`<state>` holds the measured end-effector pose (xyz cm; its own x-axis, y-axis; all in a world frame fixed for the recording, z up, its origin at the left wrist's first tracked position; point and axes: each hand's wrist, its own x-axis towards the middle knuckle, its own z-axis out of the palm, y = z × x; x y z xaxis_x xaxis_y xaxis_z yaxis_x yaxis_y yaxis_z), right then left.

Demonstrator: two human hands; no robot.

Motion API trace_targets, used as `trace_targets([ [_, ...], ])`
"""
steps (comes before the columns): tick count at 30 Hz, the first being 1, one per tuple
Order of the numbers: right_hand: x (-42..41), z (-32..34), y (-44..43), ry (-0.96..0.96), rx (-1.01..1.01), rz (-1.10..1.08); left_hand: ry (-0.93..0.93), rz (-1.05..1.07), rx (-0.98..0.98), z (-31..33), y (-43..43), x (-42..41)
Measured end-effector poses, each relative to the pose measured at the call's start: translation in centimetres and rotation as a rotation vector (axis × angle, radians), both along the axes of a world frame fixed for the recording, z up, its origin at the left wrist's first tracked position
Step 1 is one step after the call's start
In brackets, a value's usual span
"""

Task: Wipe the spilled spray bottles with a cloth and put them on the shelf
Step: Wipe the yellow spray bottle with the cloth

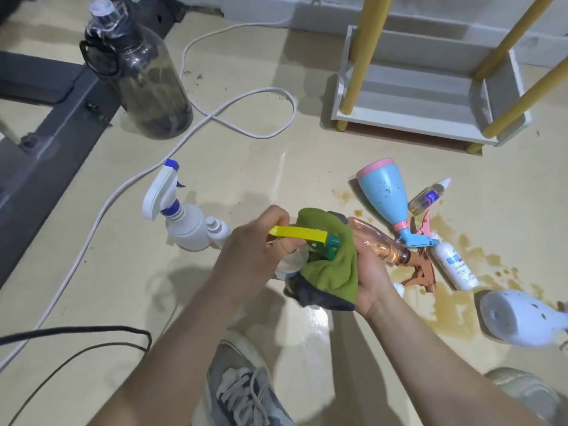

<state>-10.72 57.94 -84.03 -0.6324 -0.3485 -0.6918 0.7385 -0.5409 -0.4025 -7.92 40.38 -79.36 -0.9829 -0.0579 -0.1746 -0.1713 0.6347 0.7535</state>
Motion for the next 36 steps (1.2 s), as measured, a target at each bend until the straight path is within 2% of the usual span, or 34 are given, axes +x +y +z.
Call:
trace_targets([
  [2, 1.0, -0.4, -1.3, 0.073, 0.031, -0.020, 0.073, 0.049, -0.043, -0.2, 0.3, -0.2],
  [3, 1.5, -0.2, -2.0, 0.142, 0.117, -0.019, 0.107, 0.070, -0.070, -0.2, 0.6, -0.4],
  [5, 2.7, 0.5, -3.3, 0.424, 0.514, 0.105, 0.141, 0.112, -0.128, -0.2, 0.8, -0.9],
  [7, 3.2, 1.3, -4.7, 0.681, 0.891, 0.321, 0.147, 0.195, -0.120, -0.2, 0.3, -1.1],
  [9, 3.1, 2.1, -6.1, 0.762, 1.107, 0.466, 0.131, 0.255, -0.099, -0.1, -0.2, -0.8],
  [11, 2.2, 3.4, -7.2, 0.735, 1.231, 0.594, 0.115, 0.245, -0.109, 0.3, 0.2, -0.2],
  [13, 1.1, 3.7, -7.4, 0.711, 1.227, 0.715, 0.088, 0.206, -0.146, 0.6, 0.9, 0.1],
  [15, 0.8, 3.0, -6.8, 0.792, 1.200, 0.796, 0.052, 0.204, -0.207, 0.8, 1.4, -0.1],
  [17, 2.1, 2.9, -5.8, 0.903, 1.214, 0.775, 0.015, 0.218, -0.230, 0.9, 1.5, -0.4],
  [19, 3.8, 3.3, -5.2, 0.950, 1.187, 0.655, 0.016, 0.230, -0.208, 0.8, 1.4, -0.7],
  [20, 4.4, 3.5, -5.2, 0.910, 1.104, 0.559, 0.028, 0.237, -0.206, 0.8, 1.4, -0.8],
  [22, 4.0, 3.6, -5.4, 0.744, 0.861, 0.299, 0.039, 0.230, -0.226, 0.8, 1.1, -0.7],
  [24, 2.5, 3.6, -5.8, 0.612, 0.753, 0.162, 0.021, 0.173, -0.247, 1.0, 0.9, -0.2],
  [26, 0.8, 3.5, -5.7, 0.614, 0.861, 0.191, -0.009, 0.117, -0.234, 1.0, 0.7, 0.5],
  [28, -0.5, 3.1, -5.3, 0.691, 1.003, 0.331, 0.018, 0.065, -0.209, 0.9, 1.1, 1.0],
  [30, -0.9, 3.3, -5.4, 0.710, 0.990, 0.411, 0.080, 0.057, -0.198, 0.8, 1.7, 1.3],
  [32, 0.1, 3.4, -5.9, 0.799, 0.997, 0.415, 0.098, 0.127, -0.197, 0.7, 1.8, 1.0],
  [34, 2.4, 2.3, -6.0, 0.991, 1.108, 0.419, 0.081, 0.212, -0.180, 0.4, 1.1, 0.4],
  [36, 4.7, 0.9, -6.1, 1.007, 1.166, 0.454, 0.048, 0.276, -0.152, 0.4, 0.3, 0.0],
])
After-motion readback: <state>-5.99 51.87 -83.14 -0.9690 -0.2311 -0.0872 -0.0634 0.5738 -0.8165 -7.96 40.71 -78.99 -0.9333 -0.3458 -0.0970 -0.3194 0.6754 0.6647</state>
